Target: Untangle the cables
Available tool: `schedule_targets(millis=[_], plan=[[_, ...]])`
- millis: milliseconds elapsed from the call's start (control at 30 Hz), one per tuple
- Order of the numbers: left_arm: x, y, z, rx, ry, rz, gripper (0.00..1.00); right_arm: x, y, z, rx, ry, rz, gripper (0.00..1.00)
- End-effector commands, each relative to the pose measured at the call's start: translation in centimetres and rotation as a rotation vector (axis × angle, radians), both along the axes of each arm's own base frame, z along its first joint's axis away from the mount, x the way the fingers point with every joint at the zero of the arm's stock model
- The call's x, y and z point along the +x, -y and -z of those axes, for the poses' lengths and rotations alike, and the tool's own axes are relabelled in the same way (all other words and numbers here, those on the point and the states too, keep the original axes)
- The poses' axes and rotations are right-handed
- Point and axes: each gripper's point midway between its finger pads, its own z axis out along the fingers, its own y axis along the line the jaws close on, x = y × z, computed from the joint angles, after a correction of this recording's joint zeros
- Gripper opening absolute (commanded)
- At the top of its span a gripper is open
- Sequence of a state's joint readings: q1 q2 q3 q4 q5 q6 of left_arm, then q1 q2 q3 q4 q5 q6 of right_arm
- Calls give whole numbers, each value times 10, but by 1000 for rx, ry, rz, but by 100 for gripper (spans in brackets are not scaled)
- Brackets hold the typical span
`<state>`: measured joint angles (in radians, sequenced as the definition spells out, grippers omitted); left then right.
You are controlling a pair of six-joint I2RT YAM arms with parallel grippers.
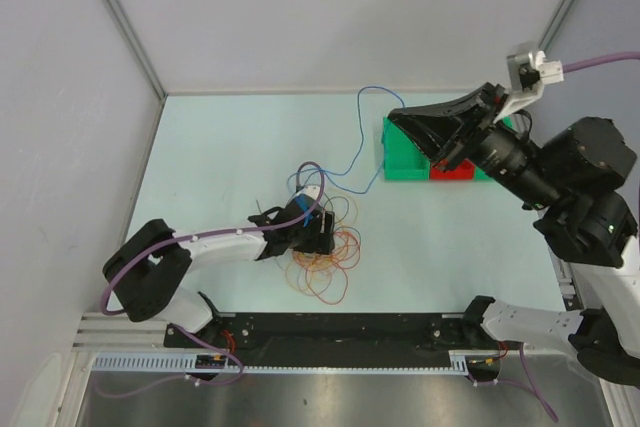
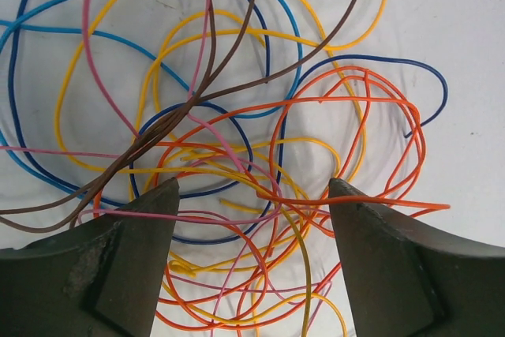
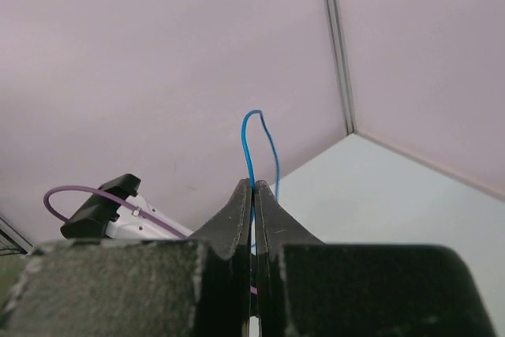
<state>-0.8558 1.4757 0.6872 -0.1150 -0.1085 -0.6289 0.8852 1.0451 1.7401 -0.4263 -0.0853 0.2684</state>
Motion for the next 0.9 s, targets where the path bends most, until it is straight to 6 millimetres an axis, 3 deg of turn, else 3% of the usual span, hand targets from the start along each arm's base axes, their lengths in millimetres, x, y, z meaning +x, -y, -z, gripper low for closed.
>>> schedule_targets(millis=[0, 67, 100, 167, 300, 500, 667, 767, 867], plan=[[9, -2, -25, 3, 67, -24, 84, 13, 1, 6, -25, 4, 66, 0], [10, -9, -37, 21, 86, -35, 91, 21, -3, 21, -51, -25, 85, 0], [13, -9, -52, 3, 117, -38, 93, 30, -3, 35, -69, -52, 124, 0], [11, -18, -60, 32, 125, -49, 100, 37, -1, 47, -81, -80, 159, 0], [10, -27, -89, 22, 167, -53, 100, 55, 6, 77, -124, -141, 265, 0], [2, -57, -128, 42, 236, -94, 100, 72, 3, 111, -187, -209, 332, 0], [-7, -84, -145, 75, 266, -136, 100, 91, 9, 148, -221, -293, 452, 0], [-13, -88, -157, 34, 290, -133, 100, 97, -2, 184, -284, -344, 449, 0], [-17, -84, -161, -20, 311, -101, 100, 111, 5, 205, -340, -379, 541, 0]])
